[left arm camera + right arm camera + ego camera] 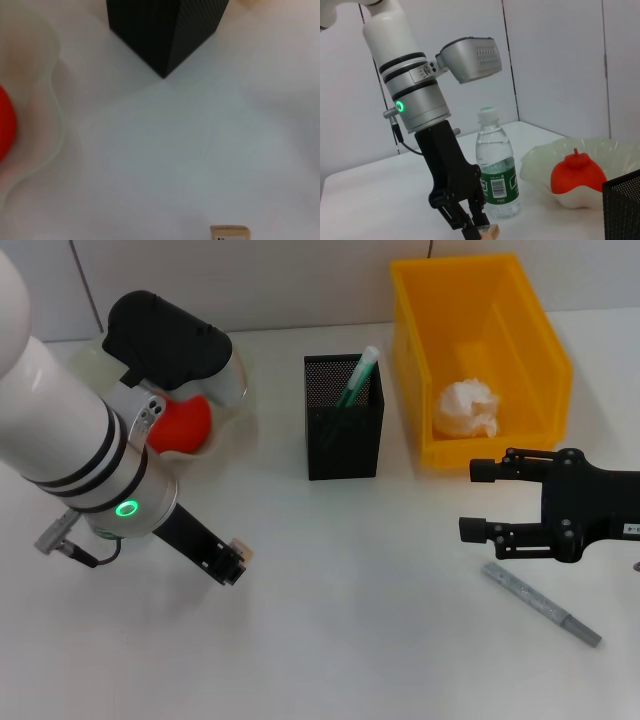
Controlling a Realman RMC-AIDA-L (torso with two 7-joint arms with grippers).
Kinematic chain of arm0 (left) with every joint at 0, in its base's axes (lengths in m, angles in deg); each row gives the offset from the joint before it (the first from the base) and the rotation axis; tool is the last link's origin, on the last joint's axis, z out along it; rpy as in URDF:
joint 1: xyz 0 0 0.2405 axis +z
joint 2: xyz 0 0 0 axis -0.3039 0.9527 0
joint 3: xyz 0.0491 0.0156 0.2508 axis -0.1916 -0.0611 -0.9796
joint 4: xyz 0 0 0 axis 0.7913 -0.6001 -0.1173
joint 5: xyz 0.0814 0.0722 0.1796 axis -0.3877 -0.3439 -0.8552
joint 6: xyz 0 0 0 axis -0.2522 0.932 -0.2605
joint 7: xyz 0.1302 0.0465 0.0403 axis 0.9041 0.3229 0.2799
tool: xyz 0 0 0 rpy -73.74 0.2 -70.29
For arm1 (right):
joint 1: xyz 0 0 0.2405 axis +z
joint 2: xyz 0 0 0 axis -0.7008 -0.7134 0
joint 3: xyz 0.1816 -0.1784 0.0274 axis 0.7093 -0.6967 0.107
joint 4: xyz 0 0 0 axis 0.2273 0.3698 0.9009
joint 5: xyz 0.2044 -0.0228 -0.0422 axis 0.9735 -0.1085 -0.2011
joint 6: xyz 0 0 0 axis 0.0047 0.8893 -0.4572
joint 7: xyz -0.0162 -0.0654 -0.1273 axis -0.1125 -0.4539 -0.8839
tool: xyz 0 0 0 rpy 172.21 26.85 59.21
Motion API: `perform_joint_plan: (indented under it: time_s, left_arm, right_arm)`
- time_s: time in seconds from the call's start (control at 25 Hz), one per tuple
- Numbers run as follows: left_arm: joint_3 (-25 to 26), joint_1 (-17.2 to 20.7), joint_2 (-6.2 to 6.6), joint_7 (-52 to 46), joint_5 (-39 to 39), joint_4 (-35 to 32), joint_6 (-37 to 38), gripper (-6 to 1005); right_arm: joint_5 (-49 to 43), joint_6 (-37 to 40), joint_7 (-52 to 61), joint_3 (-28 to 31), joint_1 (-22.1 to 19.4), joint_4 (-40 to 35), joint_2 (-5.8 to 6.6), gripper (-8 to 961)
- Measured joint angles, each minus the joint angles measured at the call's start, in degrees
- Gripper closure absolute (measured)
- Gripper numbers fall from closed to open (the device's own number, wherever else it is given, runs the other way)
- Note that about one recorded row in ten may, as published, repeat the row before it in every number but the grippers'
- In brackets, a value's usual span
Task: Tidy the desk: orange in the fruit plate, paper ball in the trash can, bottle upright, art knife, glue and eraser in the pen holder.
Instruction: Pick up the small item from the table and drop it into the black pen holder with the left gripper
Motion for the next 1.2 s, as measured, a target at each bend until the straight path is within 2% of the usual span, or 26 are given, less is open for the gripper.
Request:
perform_joint_plan:
  time_s: [0.88, 1.2]
  left_arm:
    - [-0.02, -2.07, -0.01, 2.37, 3.8, -0.37, -9.25, 729]
    - [0.12, -2.14, -0.01, 3.54, 4.78, -1.58, -12.42, 729]
  right_arm:
    - [0.05, -0.4, -0.94, 0.04, 0.24, 0.43, 0.09, 189]
    - [0.76, 2.43, -3.09, 0.04, -1.09, 0.44, 0.07, 190]
